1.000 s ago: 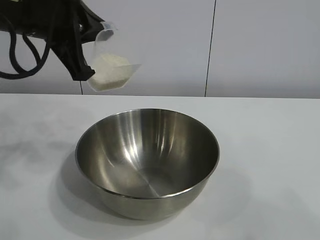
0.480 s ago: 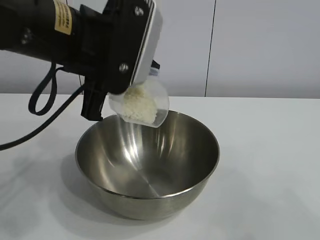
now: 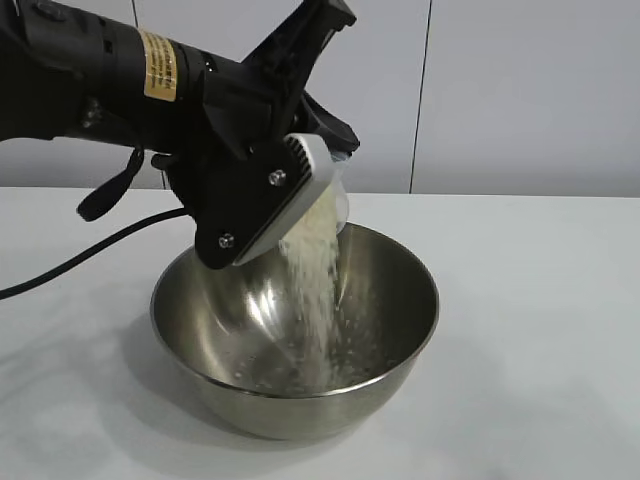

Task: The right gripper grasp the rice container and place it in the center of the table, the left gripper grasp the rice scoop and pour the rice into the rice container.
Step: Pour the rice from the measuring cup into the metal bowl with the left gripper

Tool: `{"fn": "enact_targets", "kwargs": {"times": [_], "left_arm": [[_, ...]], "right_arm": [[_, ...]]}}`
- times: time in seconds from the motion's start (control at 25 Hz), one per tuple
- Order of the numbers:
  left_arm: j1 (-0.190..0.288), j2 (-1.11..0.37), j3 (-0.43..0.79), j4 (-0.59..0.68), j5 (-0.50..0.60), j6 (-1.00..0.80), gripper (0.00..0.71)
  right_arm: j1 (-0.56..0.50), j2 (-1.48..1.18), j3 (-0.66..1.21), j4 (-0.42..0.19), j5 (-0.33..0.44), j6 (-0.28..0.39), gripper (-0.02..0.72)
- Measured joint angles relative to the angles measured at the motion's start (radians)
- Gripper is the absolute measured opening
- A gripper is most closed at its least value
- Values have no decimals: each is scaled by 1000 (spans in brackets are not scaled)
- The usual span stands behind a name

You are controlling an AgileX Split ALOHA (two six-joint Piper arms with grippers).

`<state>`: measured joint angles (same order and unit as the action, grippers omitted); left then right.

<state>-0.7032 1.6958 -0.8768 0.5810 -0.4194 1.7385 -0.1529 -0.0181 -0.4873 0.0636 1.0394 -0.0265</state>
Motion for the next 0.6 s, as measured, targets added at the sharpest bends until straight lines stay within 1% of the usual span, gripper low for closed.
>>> {"fn": "enact_targets", "kwargs": {"times": [0.16,0.28,0.44,0.6], "left_arm": [[0,0,0,83,-6,1,9],[0,0,0,115,-7,1,9],[0,0,-15,239,0,2,9],[0,-3,-37,297,3,1,9]], "right_arm": [[0,0,0,0,0,0,557],[0,0,0,0,0,0,557],[3,0,0,0,0,0,557],[55,0,0,0,0,0,557]]}}
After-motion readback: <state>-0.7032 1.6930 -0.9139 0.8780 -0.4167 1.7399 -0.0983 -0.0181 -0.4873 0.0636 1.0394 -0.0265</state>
